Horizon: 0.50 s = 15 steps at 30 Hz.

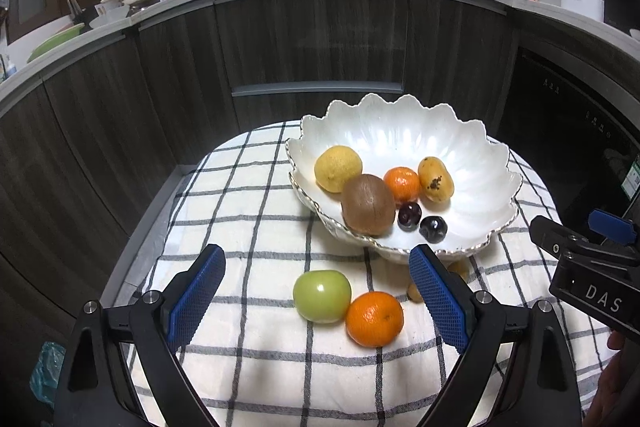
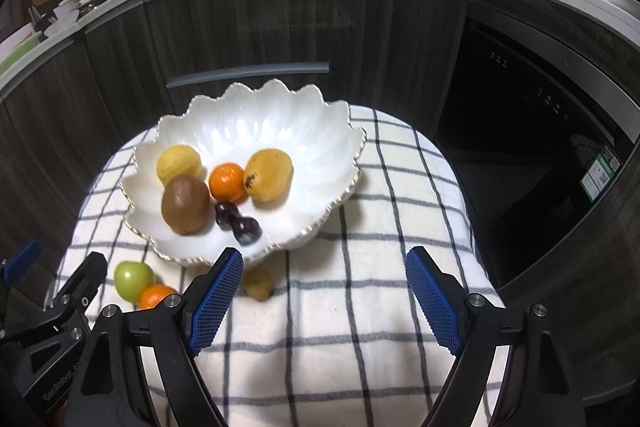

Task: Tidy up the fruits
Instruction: 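Lift both open tools up and away from the white bowl, then grasp the large mandarin orange with the left tool while the right tool approaches a small brown fruit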

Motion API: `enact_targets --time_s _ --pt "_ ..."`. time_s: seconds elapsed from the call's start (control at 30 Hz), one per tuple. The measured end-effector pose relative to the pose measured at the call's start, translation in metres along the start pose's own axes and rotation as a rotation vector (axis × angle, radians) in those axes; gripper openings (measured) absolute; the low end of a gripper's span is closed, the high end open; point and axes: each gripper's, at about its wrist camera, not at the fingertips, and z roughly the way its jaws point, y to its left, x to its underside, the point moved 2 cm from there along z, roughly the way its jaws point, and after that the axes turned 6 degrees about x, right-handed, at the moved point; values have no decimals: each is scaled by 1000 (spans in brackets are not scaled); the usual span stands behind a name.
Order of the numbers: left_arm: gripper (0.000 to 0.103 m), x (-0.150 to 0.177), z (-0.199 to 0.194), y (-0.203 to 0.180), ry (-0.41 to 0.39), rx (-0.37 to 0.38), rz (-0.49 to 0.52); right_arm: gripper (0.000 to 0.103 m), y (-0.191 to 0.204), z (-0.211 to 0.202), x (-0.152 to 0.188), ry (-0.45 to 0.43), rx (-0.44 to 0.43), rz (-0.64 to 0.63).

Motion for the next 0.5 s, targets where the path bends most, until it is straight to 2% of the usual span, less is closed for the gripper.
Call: enact_targets --time_s 0.3,0.5 --pt "94 31 19 -12 48 2 -36 84 -11 10 24 34 4 -1" --pt "86 48 38 -23 93 -10 -35 84 -16 17 35 56 15 1"
